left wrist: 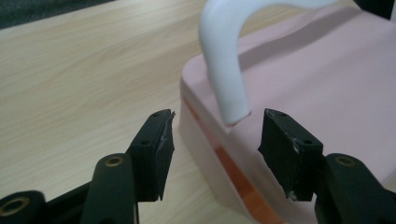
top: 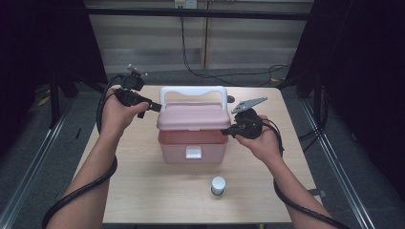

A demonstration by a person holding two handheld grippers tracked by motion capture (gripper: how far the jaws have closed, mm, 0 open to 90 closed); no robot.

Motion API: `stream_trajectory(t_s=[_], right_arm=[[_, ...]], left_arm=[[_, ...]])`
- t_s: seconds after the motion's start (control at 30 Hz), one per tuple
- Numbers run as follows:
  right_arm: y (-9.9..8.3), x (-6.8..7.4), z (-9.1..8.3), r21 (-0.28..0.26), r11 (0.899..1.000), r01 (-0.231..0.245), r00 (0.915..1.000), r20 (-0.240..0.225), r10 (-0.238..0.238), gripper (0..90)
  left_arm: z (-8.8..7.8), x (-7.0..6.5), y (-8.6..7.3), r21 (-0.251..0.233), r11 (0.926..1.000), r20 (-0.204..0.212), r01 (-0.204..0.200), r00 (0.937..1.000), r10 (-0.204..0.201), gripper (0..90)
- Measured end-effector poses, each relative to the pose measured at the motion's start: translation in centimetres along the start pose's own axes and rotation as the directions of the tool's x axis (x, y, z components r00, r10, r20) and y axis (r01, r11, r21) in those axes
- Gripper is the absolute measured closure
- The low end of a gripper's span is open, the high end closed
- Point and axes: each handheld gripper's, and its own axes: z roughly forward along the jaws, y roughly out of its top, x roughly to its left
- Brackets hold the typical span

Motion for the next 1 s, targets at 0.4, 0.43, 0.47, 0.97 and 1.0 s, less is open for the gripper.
stream_trajectory(t_s=[0.4,0.43,0.47,0.97,1.0], right_arm=[[0.6,0.0,-0.4,-0.006,1.000,0.008,0.9999,0.012,-0.008,90.0],[0.7,-0.1,-0.5,-0.010,1.000,0.003,0.9999,0.012,-0.003,90.0],[0.7,-0.1,-0.5,-0.010,1.000,0.003,0.9999,0.012,-0.003,90.0],[1.3,-0.3,-0.7,-0.006,1.000,-0.005,0.9997,0.022,0.005,90.0],[1.3,-0.3,-0.7,-0.006,1.000,-0.005,0.9997,0.022,0.005,90.0]], left_arm=[[-0.1,0.9,-2.3,0.022,0.9997,0.006,-0.002,1.0000,0.002,43.2],[0.2,0.9,-2.6,0.023,0.9997,0.013,-0.002,0.9999,0.001,43.2],[0.2,0.9,-2.6,0.023,0.9997,0.013,-0.002,0.9999,0.001,43.2],[1.9,0.6,-4.4,0.045,0.9990,0.069,0.002,0.9976,-0.005,42.8],[1.9,0.6,-4.4,0.045,0.9990,0.069,0.002,0.9976,-0.005,42.8]])
